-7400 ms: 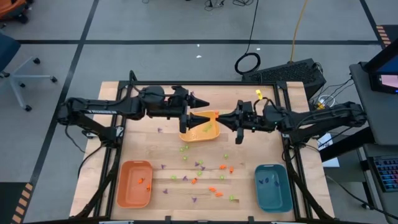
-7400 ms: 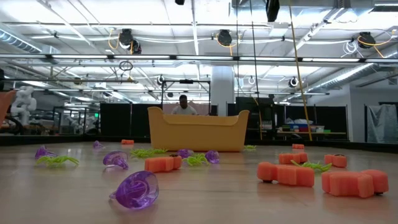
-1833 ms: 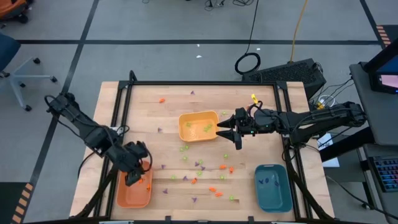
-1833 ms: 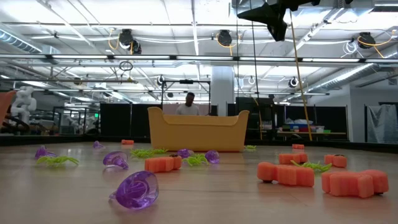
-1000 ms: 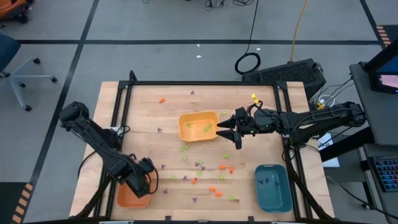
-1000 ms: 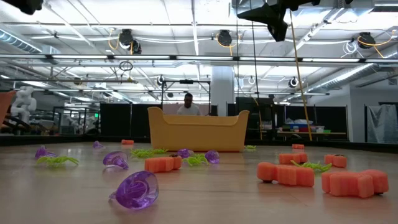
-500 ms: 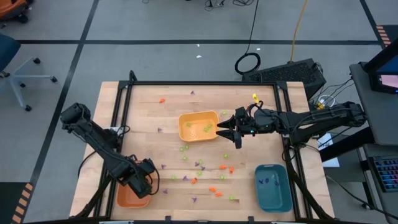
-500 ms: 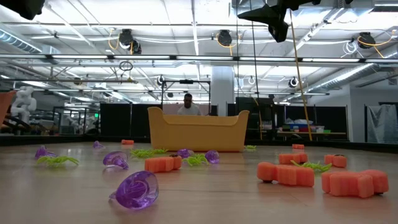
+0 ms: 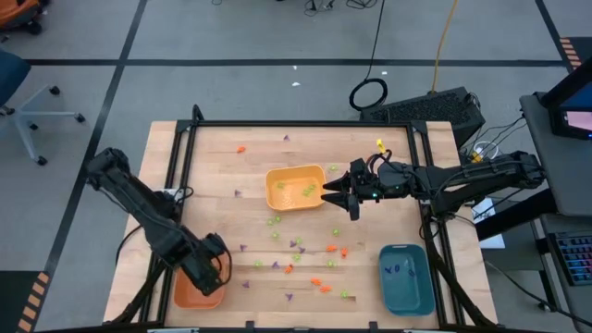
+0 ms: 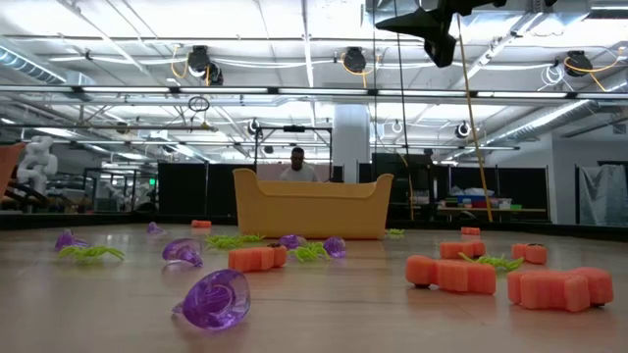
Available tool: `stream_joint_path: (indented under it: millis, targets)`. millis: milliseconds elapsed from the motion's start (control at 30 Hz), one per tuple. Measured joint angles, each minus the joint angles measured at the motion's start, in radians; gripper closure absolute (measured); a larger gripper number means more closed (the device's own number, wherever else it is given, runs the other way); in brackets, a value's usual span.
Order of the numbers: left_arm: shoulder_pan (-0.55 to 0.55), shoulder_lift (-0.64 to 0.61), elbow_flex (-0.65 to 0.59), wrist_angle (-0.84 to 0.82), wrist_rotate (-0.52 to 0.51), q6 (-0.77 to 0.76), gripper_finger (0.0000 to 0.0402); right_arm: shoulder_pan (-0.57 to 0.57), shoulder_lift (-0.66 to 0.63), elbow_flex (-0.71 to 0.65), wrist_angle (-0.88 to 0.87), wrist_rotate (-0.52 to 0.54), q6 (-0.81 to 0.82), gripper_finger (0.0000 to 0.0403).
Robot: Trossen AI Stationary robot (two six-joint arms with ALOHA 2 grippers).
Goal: Sort Halloween decoration
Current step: Put the violet witch hat toy into the blue bin
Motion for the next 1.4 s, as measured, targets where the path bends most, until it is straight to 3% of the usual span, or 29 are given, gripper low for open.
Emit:
stream_joint_path:
  millis: [233,433,700,900,1200,1400]
  targets:
    - [0.065,-0.096,0.081,-0.154,-0.043,-0.002,0.0144,0.0,0.0,0.0,0.0,0.0,0.011,0.0202]
    - [0.166,-0.142,0.109,-0.202,-0.095,0.175,0.0144,0.0,0.0,0.0,-0.017,-0.009,0.029,0.0202]
    - [0.328,-0.14,0.109,-0.109,-0.083,0.392,0.0144,0.0,0.0,0.0,-0.148,-0.137,0.119,0.0202]
    - [0.418,-0.14,0.109,0.002,-0.094,0.458,0.0144,0.0,0.0,0.0,-0.223,-0.183,0.113,0.0202]
    - [0.628,-0.14,0.108,-0.056,-0.108,0.409,0.0144,-0.003,-0.006,0.0,-0.241,-0.182,0.075,0.0202]
    - [0.79,-0.133,0.108,-0.111,-0.09,0.583,0.0144,-0.038,-0.019,0.0,-0.25,-0.233,-0.011,0.0202]
